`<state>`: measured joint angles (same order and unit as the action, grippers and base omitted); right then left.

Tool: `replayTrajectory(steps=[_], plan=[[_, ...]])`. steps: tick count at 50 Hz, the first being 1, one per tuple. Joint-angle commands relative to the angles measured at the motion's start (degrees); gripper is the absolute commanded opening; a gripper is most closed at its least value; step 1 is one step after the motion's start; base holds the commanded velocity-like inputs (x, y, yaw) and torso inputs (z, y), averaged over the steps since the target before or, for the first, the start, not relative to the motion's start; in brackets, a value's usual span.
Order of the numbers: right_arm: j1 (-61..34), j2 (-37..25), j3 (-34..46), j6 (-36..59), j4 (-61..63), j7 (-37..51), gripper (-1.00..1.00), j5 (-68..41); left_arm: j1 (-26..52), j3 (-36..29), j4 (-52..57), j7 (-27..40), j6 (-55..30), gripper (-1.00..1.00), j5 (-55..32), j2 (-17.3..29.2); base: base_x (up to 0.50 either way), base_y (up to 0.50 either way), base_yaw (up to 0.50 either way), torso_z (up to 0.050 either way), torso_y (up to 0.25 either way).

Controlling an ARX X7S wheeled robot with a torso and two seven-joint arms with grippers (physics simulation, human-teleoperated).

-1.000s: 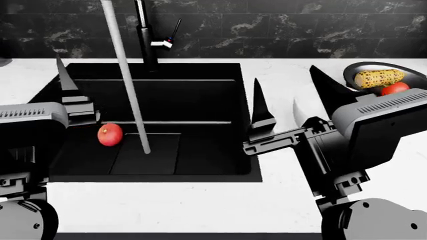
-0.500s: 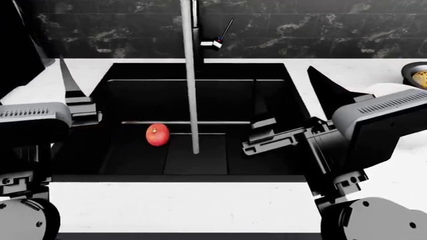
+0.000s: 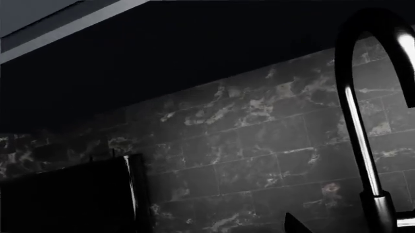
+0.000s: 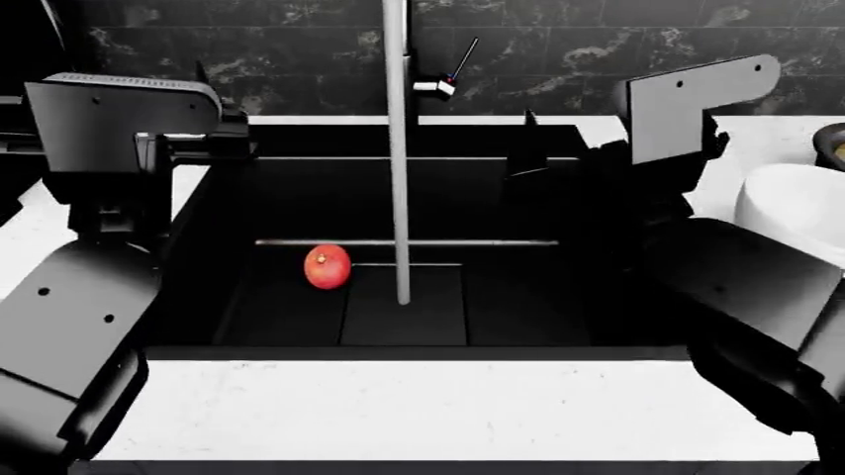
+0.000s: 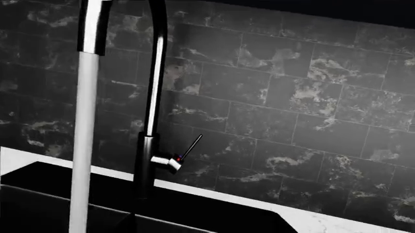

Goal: Pick the tomatos and corns from the sink and place them in one bowl. Place the pomegranate in the other bowl. Then turn off the sink faucet.

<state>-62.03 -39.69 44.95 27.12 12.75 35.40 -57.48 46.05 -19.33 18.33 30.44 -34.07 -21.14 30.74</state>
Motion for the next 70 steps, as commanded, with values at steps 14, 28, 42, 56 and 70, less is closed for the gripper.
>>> replayTrajectory(steps=[14, 28, 42, 56, 70], plan=[[-17.2, 13.1, 5.4, 7.2, -34.7, -9.9, 1.0, 5.6, 16.1, -4.6, -24.8, -8.7, -1.1, 1.0, 0.8, -4.2, 0.29, 0.0, 0.0, 0.0, 0.0], [-17.1, 12.2, 5.1, 7.8, -33.0, -9.2, 1.0, 5.2, 15.8, -4.6, -24.3, -8.4, -1.2, 1.0, 0.9, -3.6, 0.5, 0.0, 0.0, 0.0, 0.001], [-17.0, 11.9, 4.9, 7.9, -32.3, -8.6, 1.0, 5.1, 14.6, -4.3, -23.6, -8.3, -1.0, 1.0, 0.6, -3.0, 0.5, 0.0, 0.0, 0.0, 0.001], [-16.2, 9.6, 4.2, 10.1, -26.5, -7.0, 1.0, 2.9, 11.6, -1.1, -17.6, -12.2, -3.2, 1.0, -6.6, -1.9, 0.38, 0.0, 0.0, 0.0, 0.0], [-21.1, 4.1, 5.1, 24.4, -9.7, -5.6, 1.0, -6.3, 9.9, -3.3, 4.4, -25.9, -18.3, 1.0, -21.8, 12.1, 0.0, 0.0, 0.0, 0.0, 0.0]])
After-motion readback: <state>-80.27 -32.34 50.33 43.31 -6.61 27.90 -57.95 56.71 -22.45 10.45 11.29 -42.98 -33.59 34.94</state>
